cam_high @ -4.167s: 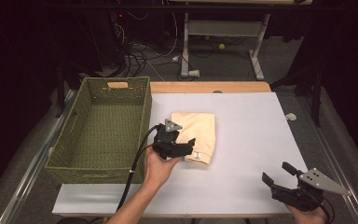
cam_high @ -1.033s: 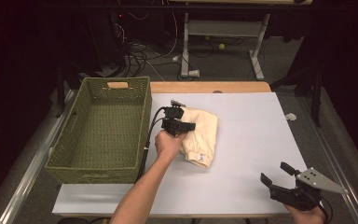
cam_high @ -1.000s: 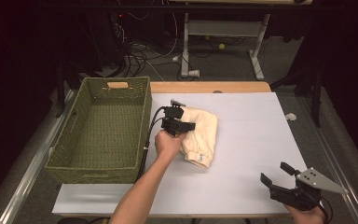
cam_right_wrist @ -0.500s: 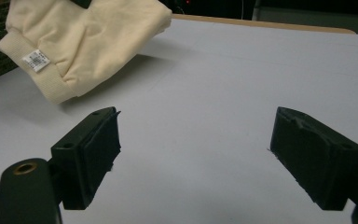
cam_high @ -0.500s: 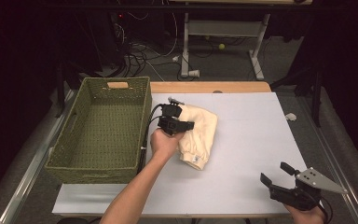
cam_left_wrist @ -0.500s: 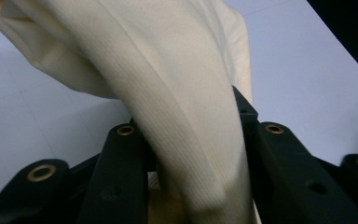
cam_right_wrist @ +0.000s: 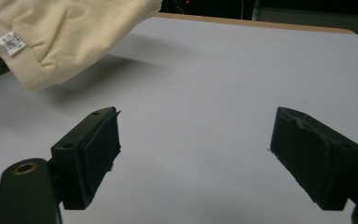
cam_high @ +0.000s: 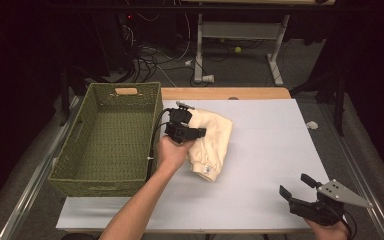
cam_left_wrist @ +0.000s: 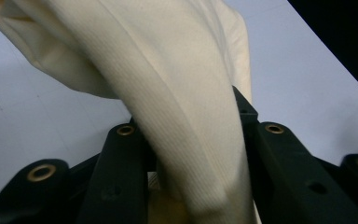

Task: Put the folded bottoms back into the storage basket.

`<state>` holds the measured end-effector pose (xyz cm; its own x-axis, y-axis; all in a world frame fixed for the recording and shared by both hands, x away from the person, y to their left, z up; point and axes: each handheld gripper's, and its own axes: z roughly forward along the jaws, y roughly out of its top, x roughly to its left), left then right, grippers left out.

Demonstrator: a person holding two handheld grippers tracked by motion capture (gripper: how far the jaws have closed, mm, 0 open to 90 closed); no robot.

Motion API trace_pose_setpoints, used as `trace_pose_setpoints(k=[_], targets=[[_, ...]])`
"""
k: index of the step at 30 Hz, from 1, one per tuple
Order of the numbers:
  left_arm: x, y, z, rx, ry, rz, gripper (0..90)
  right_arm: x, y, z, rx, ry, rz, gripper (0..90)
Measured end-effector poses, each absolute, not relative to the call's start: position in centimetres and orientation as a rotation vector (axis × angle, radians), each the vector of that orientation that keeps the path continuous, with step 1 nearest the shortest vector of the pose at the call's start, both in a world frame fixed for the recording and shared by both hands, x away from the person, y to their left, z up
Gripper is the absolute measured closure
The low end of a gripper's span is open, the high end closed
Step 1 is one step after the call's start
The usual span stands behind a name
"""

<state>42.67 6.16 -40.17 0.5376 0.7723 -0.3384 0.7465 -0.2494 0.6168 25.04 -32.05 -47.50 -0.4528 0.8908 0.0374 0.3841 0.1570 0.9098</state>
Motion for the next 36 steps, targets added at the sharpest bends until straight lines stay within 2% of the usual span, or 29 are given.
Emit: trace_pose_setpoints(k=[36], targets=[[40.6,10.4,-36.2,1.965,1.189,0.043,64.3,25.1,-31.9,-47.5,1.21,1.913,1.257,16.5]])
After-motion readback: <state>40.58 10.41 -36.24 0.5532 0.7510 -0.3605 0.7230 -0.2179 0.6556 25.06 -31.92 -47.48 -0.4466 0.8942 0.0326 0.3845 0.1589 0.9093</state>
